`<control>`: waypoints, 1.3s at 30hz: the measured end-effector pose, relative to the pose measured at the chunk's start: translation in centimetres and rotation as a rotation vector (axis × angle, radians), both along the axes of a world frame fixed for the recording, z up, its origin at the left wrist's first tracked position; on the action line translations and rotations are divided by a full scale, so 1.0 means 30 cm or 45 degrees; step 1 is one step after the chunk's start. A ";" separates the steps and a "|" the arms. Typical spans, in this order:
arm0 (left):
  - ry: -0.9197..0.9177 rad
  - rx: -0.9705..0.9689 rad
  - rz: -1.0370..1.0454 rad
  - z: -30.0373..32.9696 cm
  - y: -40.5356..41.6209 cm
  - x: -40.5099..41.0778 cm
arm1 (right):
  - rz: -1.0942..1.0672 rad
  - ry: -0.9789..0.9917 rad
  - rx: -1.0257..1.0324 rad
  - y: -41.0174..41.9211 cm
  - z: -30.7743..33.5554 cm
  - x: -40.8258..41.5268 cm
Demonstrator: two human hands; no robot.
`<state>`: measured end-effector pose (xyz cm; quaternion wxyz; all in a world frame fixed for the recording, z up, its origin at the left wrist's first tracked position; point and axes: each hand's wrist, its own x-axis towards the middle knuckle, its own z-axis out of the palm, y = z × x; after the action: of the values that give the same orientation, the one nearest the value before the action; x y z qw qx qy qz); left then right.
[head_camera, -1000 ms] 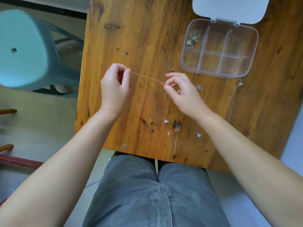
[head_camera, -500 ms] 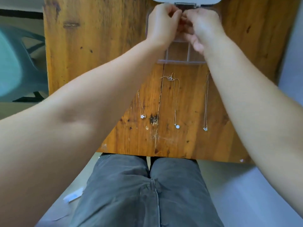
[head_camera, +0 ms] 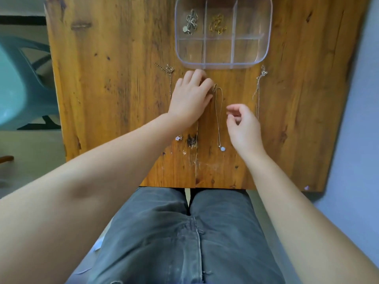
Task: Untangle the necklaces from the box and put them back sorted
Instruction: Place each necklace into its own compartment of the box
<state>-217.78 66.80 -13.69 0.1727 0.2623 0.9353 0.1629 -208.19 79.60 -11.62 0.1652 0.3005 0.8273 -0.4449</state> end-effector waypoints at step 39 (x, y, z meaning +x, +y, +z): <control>-0.024 0.254 -0.431 0.122 0.136 -0.023 | -0.208 -0.044 0.157 0.241 0.037 -0.010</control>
<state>-218.49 70.88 -10.02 0.1796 0.4301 0.8554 0.2260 -208.48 86.84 -10.53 0.1237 0.3842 0.8229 -0.3998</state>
